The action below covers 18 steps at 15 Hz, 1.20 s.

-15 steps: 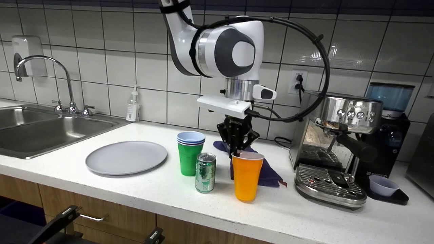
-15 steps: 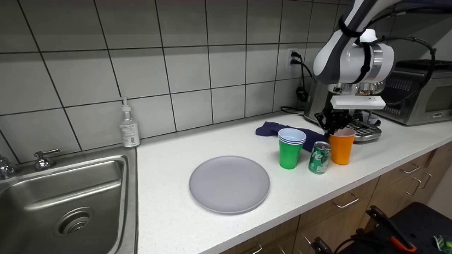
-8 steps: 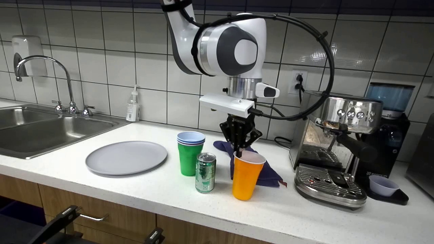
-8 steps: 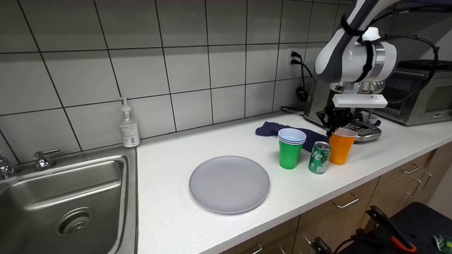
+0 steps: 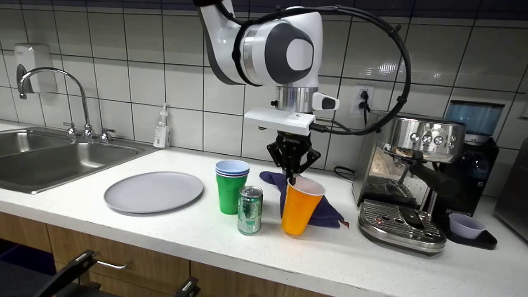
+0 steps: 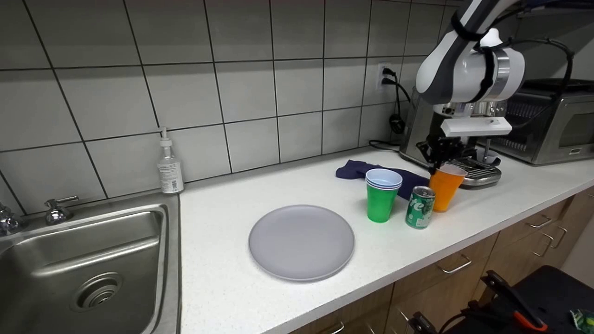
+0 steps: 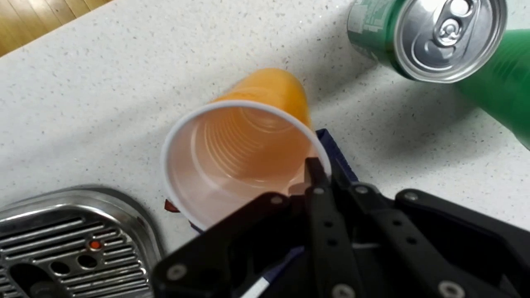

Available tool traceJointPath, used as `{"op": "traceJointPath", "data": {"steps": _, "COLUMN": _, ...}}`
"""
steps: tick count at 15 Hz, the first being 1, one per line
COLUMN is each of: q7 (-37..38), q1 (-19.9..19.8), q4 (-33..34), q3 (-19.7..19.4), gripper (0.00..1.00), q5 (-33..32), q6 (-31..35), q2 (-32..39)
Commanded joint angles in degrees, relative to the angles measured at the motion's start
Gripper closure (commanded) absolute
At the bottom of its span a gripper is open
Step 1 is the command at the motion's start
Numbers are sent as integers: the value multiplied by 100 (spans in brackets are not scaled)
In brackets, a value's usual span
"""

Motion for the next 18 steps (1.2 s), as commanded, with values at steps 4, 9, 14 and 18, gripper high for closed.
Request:
{"op": "traceJointPath", "data": {"steps": 4, "q7": -637, "q1": -61, "q4": -245, "q3": 73, "gripper": 99, "q5": -332, "q6": -104, "q2": -657}}
{"op": "traceJointPath", "data": {"steps": 9, "q7": -1018, "q1": -20, "q4": -398, "q3": 74, "gripper": 99, "q5": -441, "q6": -110, "q2": -1040}}
{"op": "traceJointPath", "data": {"steps": 14, "q7": -1330, "q1": 36, "q4": -607, "q3": 55, "gripper": 99, "q5": -591, "q6": -126, "q2": -1470}}
{"op": "traceJointPath", "data": {"steps": 18, "q7": -1468, "q1": 141, "q4": -735, "q3": 67, "gripper": 99, "q5": -636, "q6": -170, "q2": -1748}}
